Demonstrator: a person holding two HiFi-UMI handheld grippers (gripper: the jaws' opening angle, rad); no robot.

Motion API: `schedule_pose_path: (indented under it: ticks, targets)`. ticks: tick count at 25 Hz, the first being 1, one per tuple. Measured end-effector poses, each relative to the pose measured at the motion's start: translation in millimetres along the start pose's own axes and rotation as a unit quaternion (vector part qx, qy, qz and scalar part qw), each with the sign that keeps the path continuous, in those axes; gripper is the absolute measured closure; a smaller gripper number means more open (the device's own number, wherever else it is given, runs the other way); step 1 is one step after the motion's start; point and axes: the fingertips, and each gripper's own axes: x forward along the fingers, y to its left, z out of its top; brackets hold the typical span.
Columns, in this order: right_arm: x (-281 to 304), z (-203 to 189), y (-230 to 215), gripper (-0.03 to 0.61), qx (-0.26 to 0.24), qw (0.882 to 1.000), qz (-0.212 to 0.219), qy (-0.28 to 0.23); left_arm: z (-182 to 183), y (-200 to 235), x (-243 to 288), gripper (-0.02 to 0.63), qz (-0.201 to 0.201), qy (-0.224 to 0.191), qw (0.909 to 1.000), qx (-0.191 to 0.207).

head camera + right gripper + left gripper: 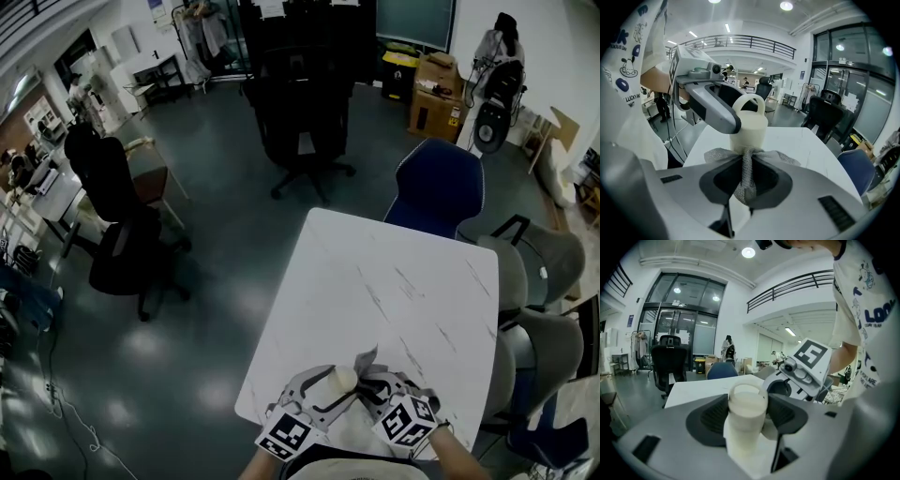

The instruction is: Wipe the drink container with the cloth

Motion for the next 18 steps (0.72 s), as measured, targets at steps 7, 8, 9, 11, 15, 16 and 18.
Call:
schedule_pose_path:
  ticks: [7, 8, 9, 11, 15, 16, 18]
  targets:
    - [8, -9, 3, 0.522, 0.004, 1.000, 0.006, 0.009, -1, -2, -1, 0.357, -0.028, -0.002, 0.9995, 0.014]
    - [9, -10, 3, 0.522, 0.005, 1.000, 0.007, 0.010, -1, -2, -1, 0.356, -0.033, -0.002, 0.9993, 0.016]
    - [11, -11, 4, 0.522, 0.005, 1.000, 0.009, 0.011, -1, -2, -1, 0.357, -0.039, 0.000, 0.9991, 0.018]
    - [14, -15, 4, 0.522, 0.004, 1.000, 0.012, 0.015, -2, -3, 0, 0.357, -0.051, 0.003, 0.9984, 0.025]
    - [22, -20, 6, 0.522, 0.007, 1.000, 0.016, 0.022, -2, -3, -2, 0.357, -0.071, 0.007, 0.9968, 0.036]
    - [23, -21, 6, 0.522, 0.009, 1.000, 0.017, 0.023, -2, -3, -3, 0.357, -0.077, 0.007, 0.9963, 0.039]
    - [26, -24, 7, 0.522, 0.012, 0.999, 0.019, 0.025, -1, -3, -3, 0.357, -0.087, 0.009, 0.9952, 0.044]
